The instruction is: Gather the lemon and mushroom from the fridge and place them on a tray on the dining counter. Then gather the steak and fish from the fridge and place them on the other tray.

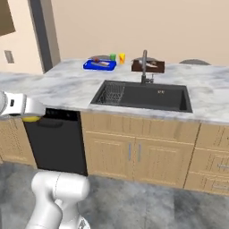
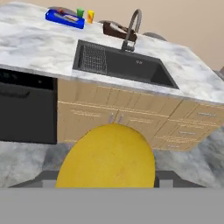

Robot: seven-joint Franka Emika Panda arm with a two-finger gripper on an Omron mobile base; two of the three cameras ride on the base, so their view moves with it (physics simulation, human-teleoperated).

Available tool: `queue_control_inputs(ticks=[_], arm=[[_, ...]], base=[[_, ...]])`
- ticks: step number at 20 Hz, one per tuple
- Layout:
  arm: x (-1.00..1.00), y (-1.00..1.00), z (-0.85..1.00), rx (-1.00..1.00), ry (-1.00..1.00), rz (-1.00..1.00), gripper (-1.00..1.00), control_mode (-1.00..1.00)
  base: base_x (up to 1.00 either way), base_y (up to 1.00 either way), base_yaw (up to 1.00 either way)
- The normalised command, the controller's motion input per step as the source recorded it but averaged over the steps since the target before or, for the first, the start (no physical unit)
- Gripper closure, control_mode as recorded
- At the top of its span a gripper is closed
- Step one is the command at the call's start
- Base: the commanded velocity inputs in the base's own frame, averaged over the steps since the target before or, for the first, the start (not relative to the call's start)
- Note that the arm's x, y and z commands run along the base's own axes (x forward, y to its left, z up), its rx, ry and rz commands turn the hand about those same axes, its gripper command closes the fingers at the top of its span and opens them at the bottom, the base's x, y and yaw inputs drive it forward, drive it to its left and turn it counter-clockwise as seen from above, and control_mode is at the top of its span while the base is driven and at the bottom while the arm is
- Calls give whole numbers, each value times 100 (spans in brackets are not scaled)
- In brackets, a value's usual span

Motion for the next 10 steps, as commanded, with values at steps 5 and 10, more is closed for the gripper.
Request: queue_control_inputs(ticks=[5,10], arm=[[0,0,0,0,0,0,100,100],[0,0,0,0,0,0,100,100]], base=[[51,0,-51],[58,-38,-39]])
